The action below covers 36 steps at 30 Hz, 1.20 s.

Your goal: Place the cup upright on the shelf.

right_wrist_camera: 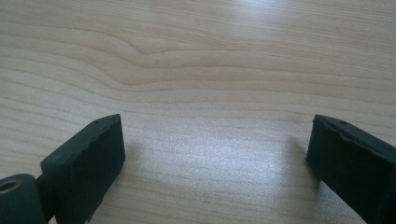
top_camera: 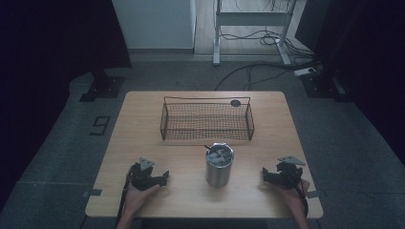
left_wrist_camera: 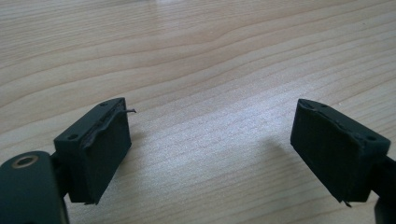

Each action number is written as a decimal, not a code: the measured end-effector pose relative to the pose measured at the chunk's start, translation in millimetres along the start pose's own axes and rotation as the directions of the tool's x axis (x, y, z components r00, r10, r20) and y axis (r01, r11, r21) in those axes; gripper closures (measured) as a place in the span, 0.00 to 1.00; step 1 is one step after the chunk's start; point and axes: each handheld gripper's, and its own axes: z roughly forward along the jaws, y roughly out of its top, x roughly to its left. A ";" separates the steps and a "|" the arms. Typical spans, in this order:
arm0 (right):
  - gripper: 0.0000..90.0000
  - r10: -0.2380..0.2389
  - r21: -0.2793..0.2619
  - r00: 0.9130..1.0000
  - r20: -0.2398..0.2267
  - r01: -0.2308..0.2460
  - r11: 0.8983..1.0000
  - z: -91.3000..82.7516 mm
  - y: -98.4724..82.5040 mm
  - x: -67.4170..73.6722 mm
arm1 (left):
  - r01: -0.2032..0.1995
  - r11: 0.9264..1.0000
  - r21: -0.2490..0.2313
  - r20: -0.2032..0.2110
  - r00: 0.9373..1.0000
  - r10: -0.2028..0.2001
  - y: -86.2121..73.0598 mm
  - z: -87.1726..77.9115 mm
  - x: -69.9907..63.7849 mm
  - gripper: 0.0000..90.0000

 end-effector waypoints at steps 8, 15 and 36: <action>0.06 0.002 -0.002 1.000 -0.001 -0.002 1.000 -0.4 -0.3 -0.3 | 0.011 1.000 -0.007 0.018 1.000 -0.011 -0.1 -0.2 0.3 0.13; 0.07 0.012 -0.006 1.000 0.005 -0.012 1.000 -1.0 -0.7 -0.4 | 0.012 1.000 -0.026 0.033 0.999 -0.012 0.4 -3.9 -1.3 0.14; 0.09 0.021 -0.009 1.000 0.018 -0.021 1.000 -1.6 -1.1 -1.0 | 0.020 0.991 -0.129 0.109 0.994 -0.006 15.7 -32.4 -14.1 0.16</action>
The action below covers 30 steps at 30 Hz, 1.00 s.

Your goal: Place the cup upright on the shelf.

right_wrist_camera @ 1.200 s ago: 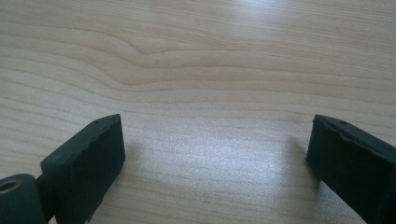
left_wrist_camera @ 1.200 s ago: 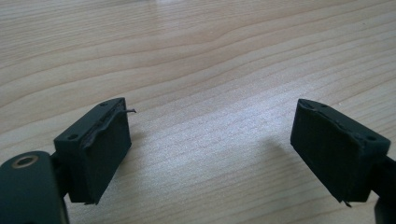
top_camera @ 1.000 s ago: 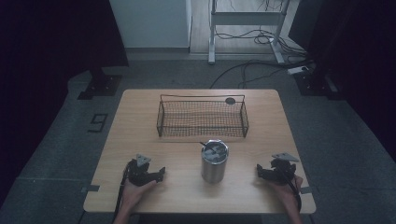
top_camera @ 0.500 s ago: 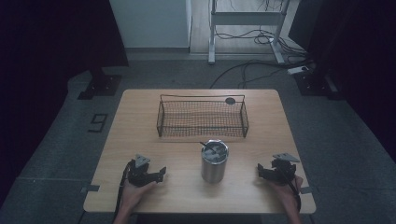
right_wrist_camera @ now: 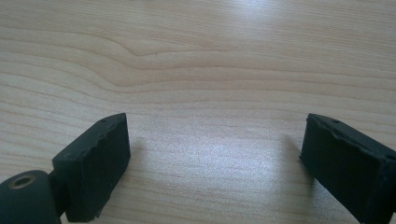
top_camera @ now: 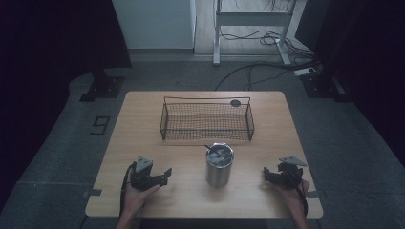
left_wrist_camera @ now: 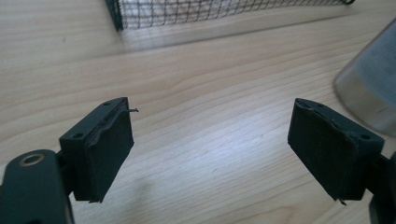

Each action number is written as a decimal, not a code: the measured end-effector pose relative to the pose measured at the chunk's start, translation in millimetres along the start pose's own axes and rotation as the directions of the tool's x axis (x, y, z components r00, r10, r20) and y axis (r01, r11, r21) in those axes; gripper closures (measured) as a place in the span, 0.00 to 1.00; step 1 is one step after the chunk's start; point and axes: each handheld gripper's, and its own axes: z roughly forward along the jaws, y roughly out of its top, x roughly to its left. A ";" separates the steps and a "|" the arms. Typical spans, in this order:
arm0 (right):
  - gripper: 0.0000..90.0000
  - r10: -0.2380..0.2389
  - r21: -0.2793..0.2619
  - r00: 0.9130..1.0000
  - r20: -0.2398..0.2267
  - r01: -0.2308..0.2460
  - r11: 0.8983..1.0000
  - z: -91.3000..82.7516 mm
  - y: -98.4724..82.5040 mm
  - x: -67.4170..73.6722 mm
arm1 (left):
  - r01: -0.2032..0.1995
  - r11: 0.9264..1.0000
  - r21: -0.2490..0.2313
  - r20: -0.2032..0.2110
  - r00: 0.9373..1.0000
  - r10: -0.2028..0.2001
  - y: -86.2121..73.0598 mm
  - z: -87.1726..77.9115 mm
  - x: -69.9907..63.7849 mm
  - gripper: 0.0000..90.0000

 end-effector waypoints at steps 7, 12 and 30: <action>0.09 0.001 0.000 1.000 0.001 -0.001 1.000 -0.1 0.0 0.0 | -0.010 1.000 -0.005 0.021 1.000 0.010 6.0 -2.6 -9.5 0.16; 0.09 0.002 -0.002 1.000 0.001 -0.002 1.000 -0.1 -0.1 -0.1 | -0.025 1.000 -0.014 0.047 0.999 0.025 12.3 -4.7 -17.5 0.16; 0.09 0.002 -0.002 1.000 0.001 -0.002 1.000 -0.1 -0.1 -0.1 | -0.105 0.994 -0.036 0.150 0.983 0.109 43.8 -10.3 -54.4 0.13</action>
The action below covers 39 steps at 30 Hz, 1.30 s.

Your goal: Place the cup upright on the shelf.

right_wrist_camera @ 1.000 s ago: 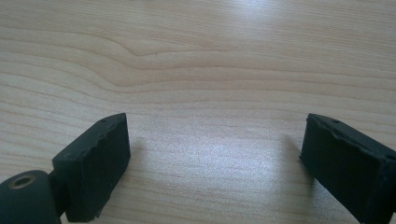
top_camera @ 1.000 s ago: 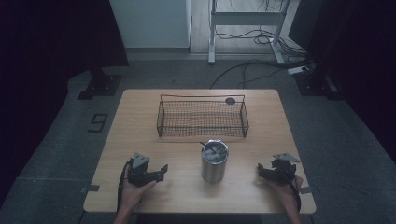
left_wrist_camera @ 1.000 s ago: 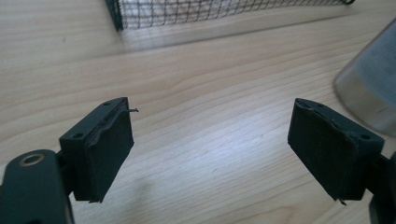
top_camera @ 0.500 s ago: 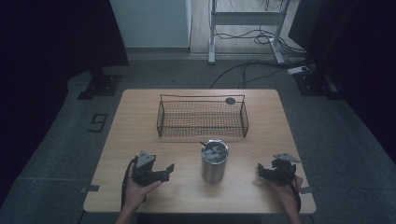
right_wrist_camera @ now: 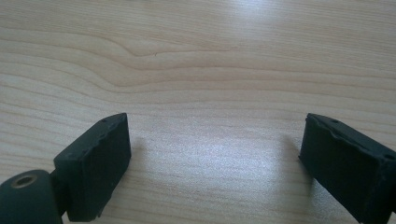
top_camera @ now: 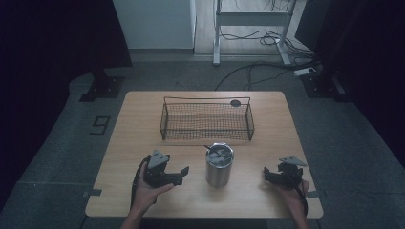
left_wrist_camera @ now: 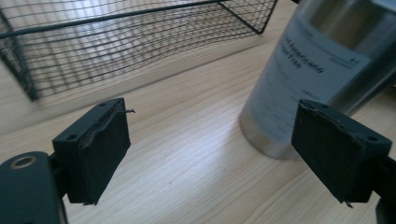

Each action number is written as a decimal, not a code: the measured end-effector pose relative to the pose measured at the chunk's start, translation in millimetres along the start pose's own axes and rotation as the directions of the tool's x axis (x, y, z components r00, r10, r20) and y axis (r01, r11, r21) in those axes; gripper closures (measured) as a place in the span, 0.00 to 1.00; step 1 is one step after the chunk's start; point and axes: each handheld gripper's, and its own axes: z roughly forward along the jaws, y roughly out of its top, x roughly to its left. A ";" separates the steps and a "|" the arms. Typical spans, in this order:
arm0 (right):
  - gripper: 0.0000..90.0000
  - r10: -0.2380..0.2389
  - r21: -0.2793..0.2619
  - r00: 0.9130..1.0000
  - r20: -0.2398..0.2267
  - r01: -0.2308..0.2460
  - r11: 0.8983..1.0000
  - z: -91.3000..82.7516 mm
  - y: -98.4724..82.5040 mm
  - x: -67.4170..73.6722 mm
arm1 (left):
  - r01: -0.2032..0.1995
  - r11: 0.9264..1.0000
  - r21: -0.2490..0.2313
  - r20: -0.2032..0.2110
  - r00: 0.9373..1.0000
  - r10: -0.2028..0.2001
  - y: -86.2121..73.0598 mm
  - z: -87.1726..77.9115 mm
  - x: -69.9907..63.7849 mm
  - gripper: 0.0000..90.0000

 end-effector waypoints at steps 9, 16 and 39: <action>0.09 0.000 0.000 1.000 0.000 0.000 1.000 0.0 0.0 0.0 | -0.013 1.000 -0.005 0.041 0.999 0.013 9.1 8.9 -13.4 0.11; 0.10 0.001 0.000 1.000 0.001 -0.001 1.000 -0.1 0.0 0.0 | -0.022 1.000 -0.007 0.054 0.998 0.022 14.9 17.7 -22.3 0.06; 0.10 0.001 -0.003 1.000 0.003 -0.001 1.000 -0.3 -0.2 -0.2 | -0.047 0.999 -0.008 0.163 0.986 0.048 19.8 40.2 -45.8 0.00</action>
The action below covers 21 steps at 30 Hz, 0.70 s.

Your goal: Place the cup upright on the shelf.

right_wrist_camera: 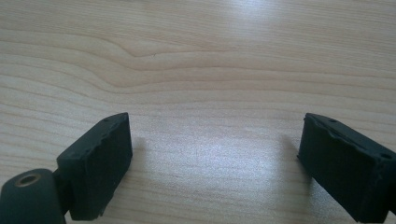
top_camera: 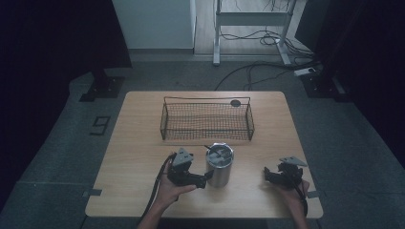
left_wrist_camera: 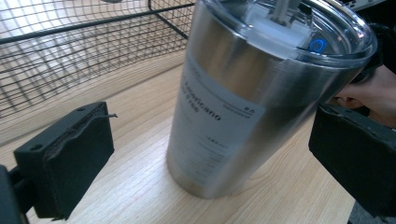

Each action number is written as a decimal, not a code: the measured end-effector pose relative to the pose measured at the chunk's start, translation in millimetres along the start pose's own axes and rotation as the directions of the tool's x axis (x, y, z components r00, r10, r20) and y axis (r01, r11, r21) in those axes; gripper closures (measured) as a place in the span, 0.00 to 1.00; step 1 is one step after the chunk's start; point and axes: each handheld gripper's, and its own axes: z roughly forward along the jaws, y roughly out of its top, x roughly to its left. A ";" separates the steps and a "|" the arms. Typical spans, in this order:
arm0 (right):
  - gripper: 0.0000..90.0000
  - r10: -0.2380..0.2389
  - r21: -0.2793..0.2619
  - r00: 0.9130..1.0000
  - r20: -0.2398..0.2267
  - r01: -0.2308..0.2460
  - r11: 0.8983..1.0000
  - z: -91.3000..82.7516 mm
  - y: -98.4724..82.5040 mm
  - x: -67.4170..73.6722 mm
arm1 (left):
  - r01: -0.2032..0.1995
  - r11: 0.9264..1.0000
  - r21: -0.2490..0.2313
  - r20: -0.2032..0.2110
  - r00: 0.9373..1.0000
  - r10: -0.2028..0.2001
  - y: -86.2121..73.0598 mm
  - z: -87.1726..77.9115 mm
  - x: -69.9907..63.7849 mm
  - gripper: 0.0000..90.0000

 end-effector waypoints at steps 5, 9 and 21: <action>0.11 0.002 -0.001 1.000 0.001 -0.002 1.000 -0.1 -0.1 -0.1 | -0.020 1.000 -0.007 0.034 0.999 0.021 1.7 8.2 -4.9 0.00; 0.11 0.002 -0.001 1.000 0.003 -0.002 1.000 -0.2 -0.1 -0.1 | -0.043 0.999 -0.005 0.050 0.998 0.043 5.3 19.0 -10.7 0.00; 0.12 0.006 -0.002 1.000 0.006 -0.006 1.000 -0.4 -0.1 -0.1 | -0.055 0.998 -0.004 0.037 0.998 0.055 13.5 41.3 -19.3 0.00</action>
